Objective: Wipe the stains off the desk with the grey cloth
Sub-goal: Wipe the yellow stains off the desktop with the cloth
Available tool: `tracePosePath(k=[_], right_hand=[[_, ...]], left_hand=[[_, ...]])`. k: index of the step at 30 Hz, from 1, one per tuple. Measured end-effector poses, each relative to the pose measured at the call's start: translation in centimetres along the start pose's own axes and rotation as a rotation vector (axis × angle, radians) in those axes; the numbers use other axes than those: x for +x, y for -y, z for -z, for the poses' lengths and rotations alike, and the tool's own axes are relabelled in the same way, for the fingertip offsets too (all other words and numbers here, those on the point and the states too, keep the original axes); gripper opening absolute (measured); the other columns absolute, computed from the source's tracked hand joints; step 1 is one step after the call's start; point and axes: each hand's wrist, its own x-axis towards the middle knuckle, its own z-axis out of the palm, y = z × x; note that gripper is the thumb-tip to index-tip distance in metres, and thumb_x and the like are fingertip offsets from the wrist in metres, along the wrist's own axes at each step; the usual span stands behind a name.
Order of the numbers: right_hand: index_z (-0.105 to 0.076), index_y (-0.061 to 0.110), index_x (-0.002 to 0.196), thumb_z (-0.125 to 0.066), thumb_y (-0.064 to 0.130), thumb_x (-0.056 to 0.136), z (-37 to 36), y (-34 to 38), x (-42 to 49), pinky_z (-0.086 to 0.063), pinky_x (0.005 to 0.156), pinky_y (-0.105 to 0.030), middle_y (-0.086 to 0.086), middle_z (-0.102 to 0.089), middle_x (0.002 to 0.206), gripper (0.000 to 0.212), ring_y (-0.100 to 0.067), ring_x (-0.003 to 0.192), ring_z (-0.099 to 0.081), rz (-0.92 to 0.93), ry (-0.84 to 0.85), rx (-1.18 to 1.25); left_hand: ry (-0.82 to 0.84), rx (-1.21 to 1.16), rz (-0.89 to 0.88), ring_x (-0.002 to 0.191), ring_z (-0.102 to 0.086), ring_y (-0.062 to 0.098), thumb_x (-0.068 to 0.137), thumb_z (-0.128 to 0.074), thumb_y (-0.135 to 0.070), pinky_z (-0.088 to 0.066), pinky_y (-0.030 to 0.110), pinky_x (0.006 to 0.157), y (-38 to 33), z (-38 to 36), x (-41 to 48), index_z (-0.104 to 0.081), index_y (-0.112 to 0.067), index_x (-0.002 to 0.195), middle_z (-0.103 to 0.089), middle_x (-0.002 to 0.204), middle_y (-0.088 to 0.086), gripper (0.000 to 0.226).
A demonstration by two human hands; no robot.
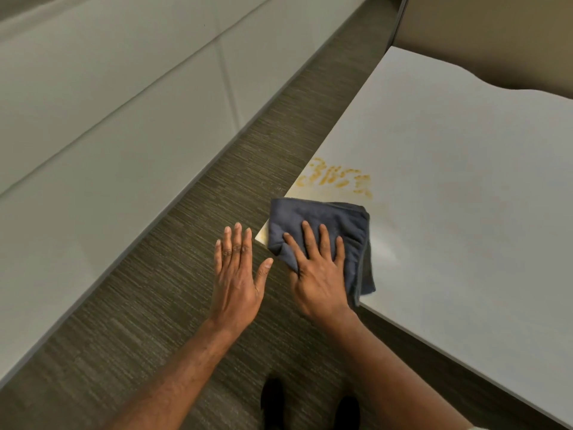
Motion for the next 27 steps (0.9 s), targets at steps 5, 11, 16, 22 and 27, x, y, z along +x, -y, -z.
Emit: tracePosePath(k=[5,11,16,22,27], right_hand=[[0.001,0.04,0.16,-0.018,0.057,0.102,0.9,-3.9,-0.5,0.01,0.124,-0.057,-0.002,0.013,0.171,0.063,-0.029,0.155,0.018,-0.25,-0.045,0.043],[-0.007,0.038,0.161,-0.022,0.056,0.104,1.7,-1.7,5.7,0.009,0.122,-0.064,-0.006,0.007,0.171,0.061,-0.036,0.155,0.015,-0.279,-0.04,0.05],[-0.013,0.037,0.16,-0.029,0.058,0.102,0.5,4.0,7.6,0.009,0.12,-0.067,-0.008,0.008,0.171,0.064,-0.039,0.155,0.015,-0.046,0.028,-0.009],[-0.016,0.033,0.161,-0.033,0.047,0.103,-0.8,5.2,3.2,0.003,0.122,-0.064,-0.005,0.003,0.172,0.062,-0.036,0.156,0.011,0.114,0.022,-0.038],[-0.01,0.036,0.161,-0.025,0.043,0.095,-0.4,1.4,-2.2,0.007,0.124,-0.056,0.003,0.008,0.171,0.068,-0.026,0.156,0.019,-0.01,0.0,0.025]], left_hand=[[0.016,-0.005,0.003,0.161,0.003,0.027,0.105,-0.024,-0.058,-0.01,0.053,0.129,0.5,0.1,0.1,-0.016,-0.006,0.162,-0.007,0.172,0.013,0.077],[0.019,-0.017,0.006,0.161,0.004,0.026,0.105,-0.027,-0.055,-0.009,0.053,0.13,1.3,0.6,0.1,-0.016,-0.006,0.162,-0.006,0.172,0.012,0.076],[0.007,-0.031,0.02,0.161,0.002,0.028,0.104,-0.025,-0.056,-0.007,0.05,0.13,1.6,1.2,0.2,-0.017,-0.005,0.162,-0.006,0.172,0.012,0.077],[-0.018,-0.045,0.013,0.161,0.0,0.027,0.105,-0.017,-0.061,-0.005,0.048,0.13,1.7,1.6,1.1,-0.017,-0.006,0.162,-0.007,0.172,0.012,0.079],[-0.005,-0.021,-0.009,0.161,-0.002,0.028,0.105,-0.021,-0.058,-0.007,0.049,0.13,1.3,1.3,1.5,-0.019,-0.005,0.162,-0.01,0.172,0.013,0.077]])
